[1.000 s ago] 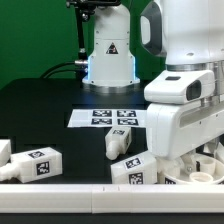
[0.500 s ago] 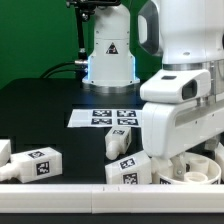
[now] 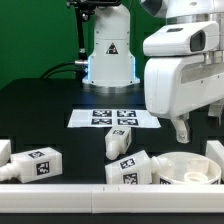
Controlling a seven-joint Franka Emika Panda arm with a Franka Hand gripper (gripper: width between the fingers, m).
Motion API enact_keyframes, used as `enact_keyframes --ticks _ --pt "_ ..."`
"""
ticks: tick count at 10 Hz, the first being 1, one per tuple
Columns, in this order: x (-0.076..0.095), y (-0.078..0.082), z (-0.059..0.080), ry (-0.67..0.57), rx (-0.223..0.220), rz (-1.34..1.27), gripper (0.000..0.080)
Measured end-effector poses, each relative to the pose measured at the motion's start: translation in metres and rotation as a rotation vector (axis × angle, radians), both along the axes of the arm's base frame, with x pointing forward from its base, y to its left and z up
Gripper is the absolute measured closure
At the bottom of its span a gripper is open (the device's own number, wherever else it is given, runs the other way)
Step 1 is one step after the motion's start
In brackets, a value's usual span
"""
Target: Assemble stool
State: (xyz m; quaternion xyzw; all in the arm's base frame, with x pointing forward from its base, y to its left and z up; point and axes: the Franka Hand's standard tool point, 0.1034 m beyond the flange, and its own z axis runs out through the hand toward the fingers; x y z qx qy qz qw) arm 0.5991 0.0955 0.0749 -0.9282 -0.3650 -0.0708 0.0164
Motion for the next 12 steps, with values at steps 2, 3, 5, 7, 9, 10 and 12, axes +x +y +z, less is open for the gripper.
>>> enact_keyframes --ticks 2,3,5,7,9,10,12 --pt "0.002 -0.005 0.001 -0.002 -0.013 0.077 0.0151" --pt "0.013 -0.022 0.009 -0.011 -0.032 0.169 0.0151" --pt "0.039 -0.045 0.030 -0.062 -0.069 0.380 0.0151" --pt "0.042 -0.046 0.031 -0.078 -0.073 0.410 0.0151" --pt "0.043 -0.052 0.028 -0.093 -0.093 0.476 0.0151" --pt "0.041 -0.064 0.021 -0.113 -0.128 0.570 0.0151" --pt "0.040 -0.092 0.014 -0.119 -0.181 0.767 0.0151"
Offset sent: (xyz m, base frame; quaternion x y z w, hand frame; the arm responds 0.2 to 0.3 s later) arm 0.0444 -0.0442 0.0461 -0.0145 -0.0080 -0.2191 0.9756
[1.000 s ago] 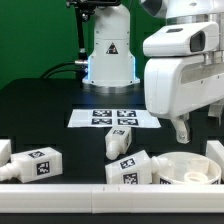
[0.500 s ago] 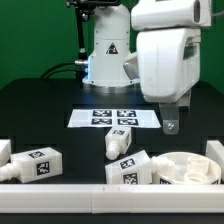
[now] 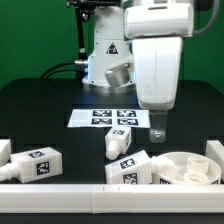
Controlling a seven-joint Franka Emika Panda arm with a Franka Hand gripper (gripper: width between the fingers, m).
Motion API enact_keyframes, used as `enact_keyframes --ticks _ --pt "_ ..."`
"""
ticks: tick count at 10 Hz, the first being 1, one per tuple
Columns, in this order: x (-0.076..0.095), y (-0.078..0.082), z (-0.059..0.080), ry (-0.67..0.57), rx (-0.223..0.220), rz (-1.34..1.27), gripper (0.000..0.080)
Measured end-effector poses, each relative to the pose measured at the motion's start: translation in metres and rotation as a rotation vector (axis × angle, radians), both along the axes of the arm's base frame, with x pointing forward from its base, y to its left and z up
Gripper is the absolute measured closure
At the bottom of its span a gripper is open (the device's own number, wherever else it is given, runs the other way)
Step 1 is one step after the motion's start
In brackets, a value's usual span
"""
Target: Assemble stool
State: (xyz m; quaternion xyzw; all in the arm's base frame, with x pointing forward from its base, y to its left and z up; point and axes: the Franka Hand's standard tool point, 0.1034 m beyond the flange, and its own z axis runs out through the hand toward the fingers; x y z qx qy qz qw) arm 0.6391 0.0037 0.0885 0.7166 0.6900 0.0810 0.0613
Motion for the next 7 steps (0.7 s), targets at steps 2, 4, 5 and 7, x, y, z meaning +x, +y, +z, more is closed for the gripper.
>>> enact_keyframes --ticks 2,4,5,7 --pt "-0.004 -0.016 -0.020 0.017 -0.008 0.042 0.0151" --pt "-0.007 -0.015 -0.035 0.039 0.001 0.018 0.0151" --pt "-0.009 -0.014 -0.041 0.047 0.003 0.013 0.0151" --pt "-0.011 -0.014 -0.052 0.064 0.009 -0.001 0.0151"
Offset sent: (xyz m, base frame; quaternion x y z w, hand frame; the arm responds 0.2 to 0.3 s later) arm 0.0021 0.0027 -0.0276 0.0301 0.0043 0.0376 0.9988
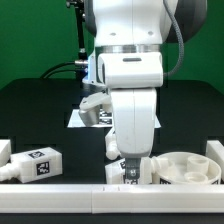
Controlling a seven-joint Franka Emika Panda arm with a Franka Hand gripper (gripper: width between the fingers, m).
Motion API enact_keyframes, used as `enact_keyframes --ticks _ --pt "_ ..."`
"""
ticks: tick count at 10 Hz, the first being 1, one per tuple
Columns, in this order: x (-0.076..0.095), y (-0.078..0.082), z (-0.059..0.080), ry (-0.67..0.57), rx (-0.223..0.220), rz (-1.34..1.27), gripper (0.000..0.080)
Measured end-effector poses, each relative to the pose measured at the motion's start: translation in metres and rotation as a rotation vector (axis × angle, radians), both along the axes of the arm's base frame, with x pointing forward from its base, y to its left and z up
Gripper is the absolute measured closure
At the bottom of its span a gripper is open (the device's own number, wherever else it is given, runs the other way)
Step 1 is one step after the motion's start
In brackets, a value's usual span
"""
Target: Assemble stool
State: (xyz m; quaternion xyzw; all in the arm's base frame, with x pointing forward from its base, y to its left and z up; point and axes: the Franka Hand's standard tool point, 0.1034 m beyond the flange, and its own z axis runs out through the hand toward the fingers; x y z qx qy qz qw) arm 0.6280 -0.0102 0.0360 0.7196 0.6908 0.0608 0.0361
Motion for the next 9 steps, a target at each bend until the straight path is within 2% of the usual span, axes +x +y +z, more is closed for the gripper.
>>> enact_keyframes --ticks 2,4,7,8,9 --pt "-0.001 0.000 -0.003 0.009 0.002 -0.009 0.0151" --pt "-0.002 -0.001 -0.004 0.011 0.002 -0.009 0.0429" --pt "-0.001 -0.001 -0.003 0.009 0.001 -0.009 0.0465" --pt "0.000 0.002 0.009 0.007 -0.002 -0.031 0.0465" --pt "-0.004 0.008 0.031 -0.001 -0.012 -0.047 0.0465"
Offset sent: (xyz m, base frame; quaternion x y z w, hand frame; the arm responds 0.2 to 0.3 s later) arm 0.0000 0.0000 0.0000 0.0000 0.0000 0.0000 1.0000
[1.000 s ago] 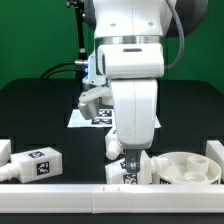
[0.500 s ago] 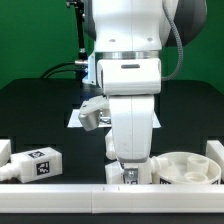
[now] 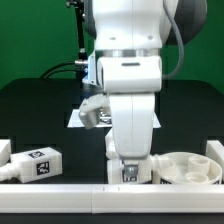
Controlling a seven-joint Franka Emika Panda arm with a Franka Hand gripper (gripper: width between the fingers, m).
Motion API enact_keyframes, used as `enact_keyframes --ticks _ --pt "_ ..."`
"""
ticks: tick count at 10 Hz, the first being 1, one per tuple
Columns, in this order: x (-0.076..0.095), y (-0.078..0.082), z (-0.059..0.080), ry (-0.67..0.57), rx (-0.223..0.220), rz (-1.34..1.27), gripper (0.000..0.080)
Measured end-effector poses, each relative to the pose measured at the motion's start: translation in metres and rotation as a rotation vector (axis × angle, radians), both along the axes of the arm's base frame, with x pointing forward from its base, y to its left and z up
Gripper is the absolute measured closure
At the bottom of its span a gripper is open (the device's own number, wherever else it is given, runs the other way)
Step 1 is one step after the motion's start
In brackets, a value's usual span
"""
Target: Assemble stool
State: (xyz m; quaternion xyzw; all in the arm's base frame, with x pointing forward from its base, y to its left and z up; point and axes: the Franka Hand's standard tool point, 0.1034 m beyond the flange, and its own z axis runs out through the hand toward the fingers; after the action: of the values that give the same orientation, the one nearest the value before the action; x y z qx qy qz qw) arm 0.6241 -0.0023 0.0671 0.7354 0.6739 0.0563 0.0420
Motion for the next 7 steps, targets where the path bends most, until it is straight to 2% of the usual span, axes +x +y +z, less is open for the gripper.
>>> enact_keyframes --ticks 2,3,7 --pt "-0.029 0.023 0.029 -0.007 0.000 -0.026 0.0465" --pt "-0.038 0.028 0.029 -0.012 0.004 -0.028 0.0465" --pt "-0.039 0.024 0.022 0.000 0.003 -0.032 0.0463"
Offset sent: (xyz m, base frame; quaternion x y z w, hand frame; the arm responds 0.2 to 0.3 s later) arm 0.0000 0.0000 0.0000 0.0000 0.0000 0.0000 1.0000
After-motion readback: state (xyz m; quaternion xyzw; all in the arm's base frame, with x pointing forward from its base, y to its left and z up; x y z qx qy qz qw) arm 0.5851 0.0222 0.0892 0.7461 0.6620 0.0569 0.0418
